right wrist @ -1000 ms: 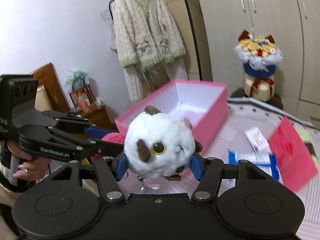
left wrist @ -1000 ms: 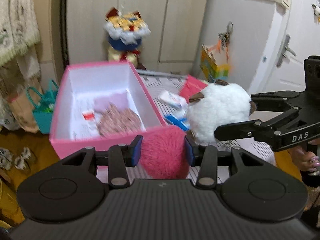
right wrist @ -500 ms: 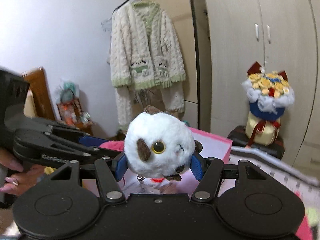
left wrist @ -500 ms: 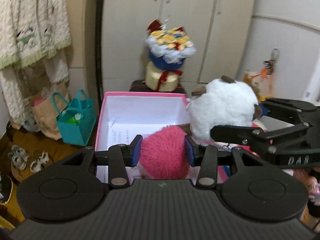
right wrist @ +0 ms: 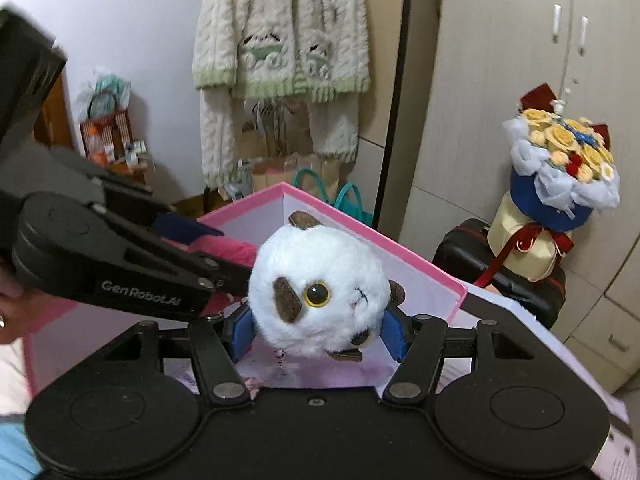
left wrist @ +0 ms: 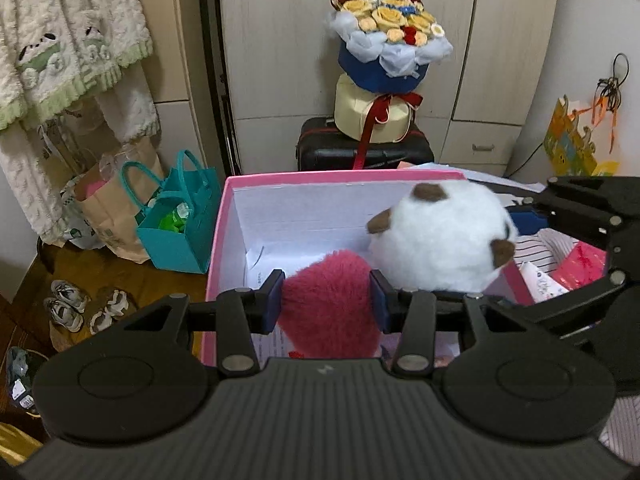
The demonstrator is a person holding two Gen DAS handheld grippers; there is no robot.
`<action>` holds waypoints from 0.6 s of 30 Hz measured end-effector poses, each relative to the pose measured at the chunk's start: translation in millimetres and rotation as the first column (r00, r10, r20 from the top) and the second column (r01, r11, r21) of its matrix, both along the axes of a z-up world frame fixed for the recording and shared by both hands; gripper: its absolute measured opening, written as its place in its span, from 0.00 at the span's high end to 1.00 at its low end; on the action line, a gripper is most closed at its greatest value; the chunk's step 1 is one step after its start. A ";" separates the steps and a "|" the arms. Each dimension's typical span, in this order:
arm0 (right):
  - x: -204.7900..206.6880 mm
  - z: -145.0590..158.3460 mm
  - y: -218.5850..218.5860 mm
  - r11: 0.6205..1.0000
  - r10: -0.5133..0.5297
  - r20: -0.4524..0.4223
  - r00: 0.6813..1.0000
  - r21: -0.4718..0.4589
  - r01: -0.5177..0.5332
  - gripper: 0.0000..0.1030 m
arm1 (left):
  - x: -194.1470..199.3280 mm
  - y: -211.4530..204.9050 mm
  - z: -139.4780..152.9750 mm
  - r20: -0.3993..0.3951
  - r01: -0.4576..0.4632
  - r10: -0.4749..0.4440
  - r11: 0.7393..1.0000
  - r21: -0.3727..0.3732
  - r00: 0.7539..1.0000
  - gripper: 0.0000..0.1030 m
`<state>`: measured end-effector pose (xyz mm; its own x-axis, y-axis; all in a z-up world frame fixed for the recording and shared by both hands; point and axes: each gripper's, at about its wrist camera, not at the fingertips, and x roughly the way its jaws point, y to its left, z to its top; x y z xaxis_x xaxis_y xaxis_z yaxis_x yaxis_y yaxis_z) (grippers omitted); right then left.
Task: Organize soft objects
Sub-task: 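Lower the cat and pompom into the pink shoebox and open both grippers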
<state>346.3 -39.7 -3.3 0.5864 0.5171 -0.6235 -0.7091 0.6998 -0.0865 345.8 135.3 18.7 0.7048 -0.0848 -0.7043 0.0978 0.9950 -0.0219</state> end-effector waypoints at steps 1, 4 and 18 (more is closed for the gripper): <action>4.6 -2.3 1.3 1.000 0.000 -0.007 1.000 -0.007 0.000 0.35 | 3.8 -1.0 -2.3 -0.005 -0.007 0.007 1.000 0.014 1.000 0.58; 16.0 -10.0 4.0 1.000 -0.002 -0.030 1.000 -0.019 0.001 0.34 | 12.9 -3.2 -7.8 -0.004 -0.021 0.021 0.999 0.045 1.000 0.57; -11.2 3.9 -28.9 0.997 -0.046 0.000 0.999 0.066 0.046 0.28 | -9.3 -2.3 0.4 0.029 -0.013 0.013 1.000 -0.002 0.999 0.38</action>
